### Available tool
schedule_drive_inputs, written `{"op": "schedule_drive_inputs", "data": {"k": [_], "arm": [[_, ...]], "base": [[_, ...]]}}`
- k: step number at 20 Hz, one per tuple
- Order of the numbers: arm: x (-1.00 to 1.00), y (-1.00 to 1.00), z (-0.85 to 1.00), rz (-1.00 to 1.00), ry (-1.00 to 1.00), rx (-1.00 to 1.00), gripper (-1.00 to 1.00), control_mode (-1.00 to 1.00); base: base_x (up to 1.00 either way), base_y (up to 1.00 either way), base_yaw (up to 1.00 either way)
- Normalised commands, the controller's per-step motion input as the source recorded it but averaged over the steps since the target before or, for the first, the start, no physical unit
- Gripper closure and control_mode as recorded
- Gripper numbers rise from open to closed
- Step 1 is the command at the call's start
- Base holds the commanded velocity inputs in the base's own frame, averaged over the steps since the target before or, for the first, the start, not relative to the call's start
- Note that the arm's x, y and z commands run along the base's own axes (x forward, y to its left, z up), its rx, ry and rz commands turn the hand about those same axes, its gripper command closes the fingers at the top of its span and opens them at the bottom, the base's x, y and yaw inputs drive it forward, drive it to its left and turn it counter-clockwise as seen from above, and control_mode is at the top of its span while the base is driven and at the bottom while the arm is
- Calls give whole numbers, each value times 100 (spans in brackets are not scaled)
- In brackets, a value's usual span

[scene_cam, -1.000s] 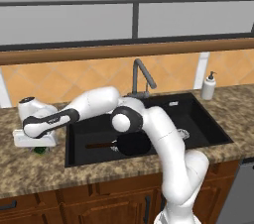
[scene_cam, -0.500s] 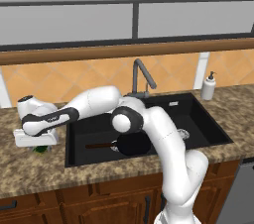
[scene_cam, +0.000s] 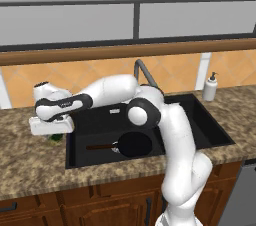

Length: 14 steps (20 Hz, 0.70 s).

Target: Pick the pan and sponge and place them into the sink. Then turn on the water.

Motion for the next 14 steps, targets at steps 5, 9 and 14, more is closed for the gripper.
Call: {"op": "schedule_drive_inputs", "data": {"k": [5, 9, 14], "arm": [[-1, -100, 0, -10, 0, 0, 100, -100], [-9, -100, 0, -13, 0, 0, 100, -100], [-1, -100, -2, -11, 1, 0, 100, -100]], "base": [[0, 0, 0], [0, 0, 0], [0, 0, 0]]}}
